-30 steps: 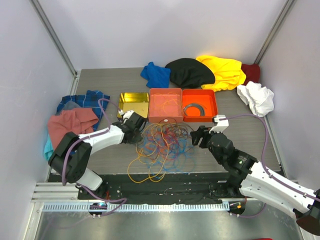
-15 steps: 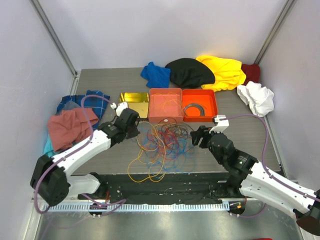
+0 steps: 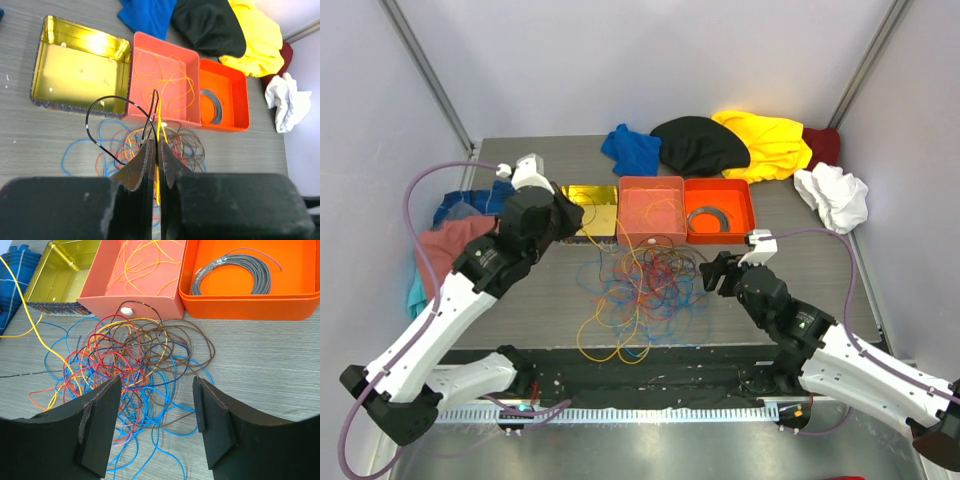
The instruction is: Untangle the cables
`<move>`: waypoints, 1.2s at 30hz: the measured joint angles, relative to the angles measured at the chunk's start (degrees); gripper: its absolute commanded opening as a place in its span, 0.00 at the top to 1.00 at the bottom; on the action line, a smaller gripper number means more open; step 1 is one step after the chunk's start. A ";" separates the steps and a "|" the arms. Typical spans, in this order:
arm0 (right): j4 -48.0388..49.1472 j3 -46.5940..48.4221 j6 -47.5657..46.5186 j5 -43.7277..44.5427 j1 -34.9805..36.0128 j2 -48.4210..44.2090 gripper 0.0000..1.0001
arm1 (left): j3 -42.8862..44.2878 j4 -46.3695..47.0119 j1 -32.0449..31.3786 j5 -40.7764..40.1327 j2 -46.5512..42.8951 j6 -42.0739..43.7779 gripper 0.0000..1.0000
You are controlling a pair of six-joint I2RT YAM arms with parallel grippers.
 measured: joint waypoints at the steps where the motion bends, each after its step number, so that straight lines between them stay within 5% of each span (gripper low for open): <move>1: 0.02 0.00 0.13 -0.09 0.00 -0.04 0.34 | 0.07 -0.11 -0.15 0.20 -0.50 0.04 0.93; 9: -0.02 0.00 1.62 -0.74 0.00 -1.77 0.34 | -13.77 -0.83 -3.30 2.60 -5.86 -3.63 0.91; 15: -0.04 -0.02 2.03 -0.92 0.00 -1.99 0.34 | -25.59 -1.14 -6.21 2.91 -3.10 -7.45 0.76; 22: -0.09 -0.02 2.21 -0.90 0.00 -1.99 0.33 | -26.67 -0.33 -6.62 2.56 -0.28 -8.35 0.62; 36: -0.02 -0.33 2.16 -0.83 0.00 -1.60 0.33 | -26.08 1.90 -6.60 -0.90 8.07 -7.69 0.60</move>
